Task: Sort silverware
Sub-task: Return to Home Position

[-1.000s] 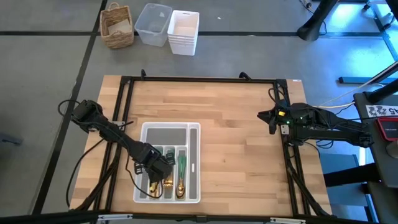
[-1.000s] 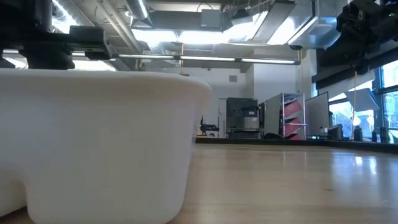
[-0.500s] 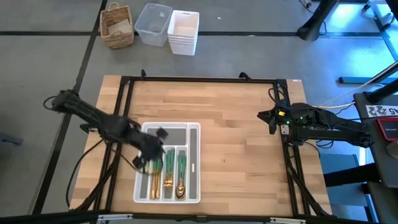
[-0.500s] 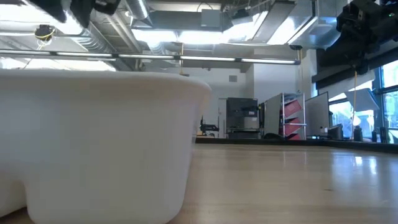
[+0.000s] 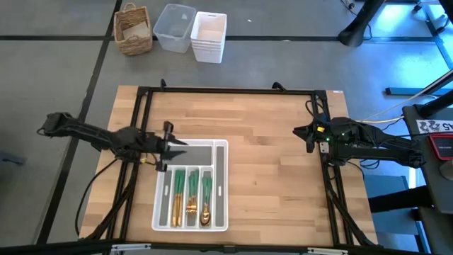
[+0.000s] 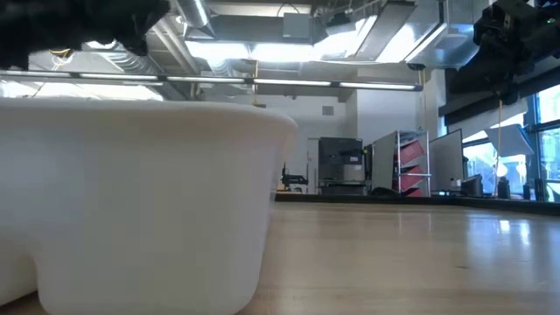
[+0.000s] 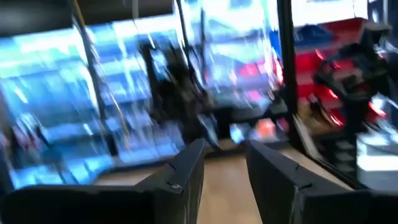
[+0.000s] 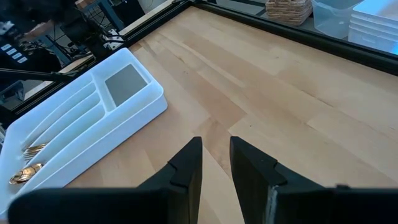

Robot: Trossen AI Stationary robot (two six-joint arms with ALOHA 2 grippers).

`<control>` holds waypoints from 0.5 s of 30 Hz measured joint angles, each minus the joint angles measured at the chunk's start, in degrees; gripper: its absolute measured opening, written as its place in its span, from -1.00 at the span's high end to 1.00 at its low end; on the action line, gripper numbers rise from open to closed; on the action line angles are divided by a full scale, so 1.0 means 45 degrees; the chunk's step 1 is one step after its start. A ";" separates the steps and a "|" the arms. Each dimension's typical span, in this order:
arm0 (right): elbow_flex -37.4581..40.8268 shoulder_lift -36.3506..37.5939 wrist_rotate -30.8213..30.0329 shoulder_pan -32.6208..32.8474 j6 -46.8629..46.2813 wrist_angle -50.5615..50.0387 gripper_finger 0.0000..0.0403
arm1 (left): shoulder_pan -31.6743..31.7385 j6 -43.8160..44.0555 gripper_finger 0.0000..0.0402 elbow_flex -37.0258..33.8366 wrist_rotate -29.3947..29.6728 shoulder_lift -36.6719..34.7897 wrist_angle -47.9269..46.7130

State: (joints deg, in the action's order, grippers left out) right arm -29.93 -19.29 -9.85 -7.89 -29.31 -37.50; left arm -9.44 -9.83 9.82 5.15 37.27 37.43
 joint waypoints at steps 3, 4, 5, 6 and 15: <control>0.0000 0.0000 0.0000 -0.0002 -0.0001 0.0000 0.59 | 0.0429 -0.0527 0.43 -0.1470 0.0062 -0.0369 0.2569; 0.0000 0.0000 0.0000 -0.0002 -0.0002 0.0000 0.59 | 0.0604 -0.0298 0.43 -0.1805 0.0218 -0.0473 0.2979; 0.0000 0.0000 0.0000 0.0002 -0.0002 0.0000 0.59 | 0.0779 -0.0042 0.43 -0.2070 0.0415 -0.0599 0.3076; 0.0000 -0.0001 0.0001 0.0002 0.0003 0.0004 0.59 | 0.0971 0.0205 0.43 -0.2052 0.0647 -0.0723 0.2707; 0.0005 -0.0001 0.0000 -0.0002 0.0003 -0.0010 0.59 | 0.2635 0.0146 0.43 -0.2054 0.0995 -0.2560 0.0227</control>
State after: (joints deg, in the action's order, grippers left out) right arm -29.91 -19.29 -9.85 -7.90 -29.30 -37.54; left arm 2.42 -9.17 0.58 9.63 25.75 38.45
